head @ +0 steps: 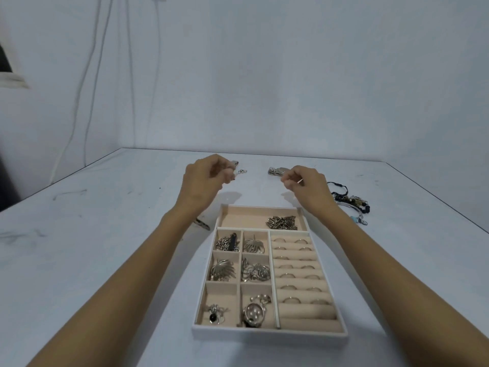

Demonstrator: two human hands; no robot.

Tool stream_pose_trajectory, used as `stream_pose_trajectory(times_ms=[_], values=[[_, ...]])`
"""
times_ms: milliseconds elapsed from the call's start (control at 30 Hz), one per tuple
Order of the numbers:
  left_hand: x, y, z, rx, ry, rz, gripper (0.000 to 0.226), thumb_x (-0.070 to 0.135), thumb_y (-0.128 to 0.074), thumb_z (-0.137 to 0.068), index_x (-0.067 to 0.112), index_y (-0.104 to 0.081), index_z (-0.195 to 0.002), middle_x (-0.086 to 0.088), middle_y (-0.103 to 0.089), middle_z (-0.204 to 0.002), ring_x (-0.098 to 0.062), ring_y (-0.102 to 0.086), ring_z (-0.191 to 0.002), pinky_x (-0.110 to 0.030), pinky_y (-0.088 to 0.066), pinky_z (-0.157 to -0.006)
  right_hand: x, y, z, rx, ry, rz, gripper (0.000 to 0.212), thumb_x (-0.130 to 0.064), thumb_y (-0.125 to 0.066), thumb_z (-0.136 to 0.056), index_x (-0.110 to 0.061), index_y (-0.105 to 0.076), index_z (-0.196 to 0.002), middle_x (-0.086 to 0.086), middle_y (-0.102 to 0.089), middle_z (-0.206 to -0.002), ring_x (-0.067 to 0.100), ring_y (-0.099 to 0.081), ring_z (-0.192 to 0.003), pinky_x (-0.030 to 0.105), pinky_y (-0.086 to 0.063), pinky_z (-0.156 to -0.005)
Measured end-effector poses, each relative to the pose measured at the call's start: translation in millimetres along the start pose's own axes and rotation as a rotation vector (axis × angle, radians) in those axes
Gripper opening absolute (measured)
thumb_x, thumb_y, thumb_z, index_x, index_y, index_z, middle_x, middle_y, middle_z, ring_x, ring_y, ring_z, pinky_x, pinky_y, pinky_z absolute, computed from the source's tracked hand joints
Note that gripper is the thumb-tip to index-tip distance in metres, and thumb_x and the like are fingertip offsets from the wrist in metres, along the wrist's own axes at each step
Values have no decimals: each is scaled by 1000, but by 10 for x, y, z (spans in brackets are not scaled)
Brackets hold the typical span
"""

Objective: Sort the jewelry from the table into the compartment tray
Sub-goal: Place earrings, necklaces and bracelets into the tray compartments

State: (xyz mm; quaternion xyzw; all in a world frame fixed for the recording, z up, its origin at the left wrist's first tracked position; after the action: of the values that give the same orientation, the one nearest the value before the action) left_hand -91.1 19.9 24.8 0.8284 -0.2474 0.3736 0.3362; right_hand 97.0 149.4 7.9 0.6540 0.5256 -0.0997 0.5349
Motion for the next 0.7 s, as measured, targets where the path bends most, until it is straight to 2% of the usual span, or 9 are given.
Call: stream_pose_trajectory(times_ms=[67, 167, 267, 367, 500, 600, 700], values=[[33, 83, 169, 12, 6, 73, 7, 9, -61, -90, 13, -66, -91, -1, -70, -78, -12, -64, -70, -25, -52, -65, -32, 102, 121, 46, -2, -41, 15, -7, -55, -92, -14, -68, -95, -2, -62, -88, 3, -52, -71, 13, -37, -62], [66, 189, 390, 33, 8, 123, 7, 8, -61, -90, 11, -66, -93, -5, -71, -79, -18, -65, -75, -27, -54, -67, -65, 247, 302, 111, -28, -116, 15, -7, -57, -93, -12, -70, -98, -4, -63, -87, 0, -50, -69, 9, -37, -61], [100, 269, 596, 31, 25, 191, 8, 8, -61, -90, 15, -67, -92, -2, -72, -78, -22, -67, -82, -32, -54, -71, -78, 353, 476, 159, -37, -174, 13, -5, -59, -91, -13, -70, -93, -3, -64, -86, 12, -55, -77, 18, -44, -68], [170, 311, 784, -3, 29, 224, 6, 11, -64, -89, 16, -67, -91, 0, -73, -78, -16, -68, -86, -34, -52, -76, -52, 415, 606, 171, -51, -225, 12, -5, -62, -89, -15, -69, -90, -3, -65, -82, 16, -58, -81, 28, -47, -73], [322, 316, 998, -66, -6, 262, 6, 9, -67, -86, 9, -66, -92, -6, -74, -80, -13, -68, -84, -25, -53, -74, -72, 457, 730, 163, -40, -266, 9, -5, -67, -86, -13, -69, -89, -6, -64, -77, 8, -58, -75, 20, -45, -67], [404, 298, 1129, -121, -41, 283, 10, 15, -67, -80, 9, -66, -88, -5, -73, -76, -15, -70, -80, -23, -54, -76, -143, 414, 790, 132, -18, -289, 10, -4, -68, -84, -11, -70, -90, -5, -66, -77, 2, -58, -72, 8, -45, -61], [448, 276, 1207, -175, -84, 243, 7, 15, -66, -80, 11, -67, -86, -4, -73, -76, -13, -70, -77, -21, -53, -75, -239, 351, 834, 93, 19, -289, 11, -4, -70, -83, -14, -70, -87, -3, -68, -80, 1, -59, -71, 4, -43, -61]])
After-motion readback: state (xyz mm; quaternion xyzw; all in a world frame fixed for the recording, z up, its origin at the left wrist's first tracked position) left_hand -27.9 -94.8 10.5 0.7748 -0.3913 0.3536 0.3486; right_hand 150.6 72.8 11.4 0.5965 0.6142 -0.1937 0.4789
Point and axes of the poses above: each hand's wrist, its own z-axis away from the middle knuckle, its own y-axis out of the back of the hand, x = y × z, the point moved 7 cm from there along -z, towards the middle knuckle
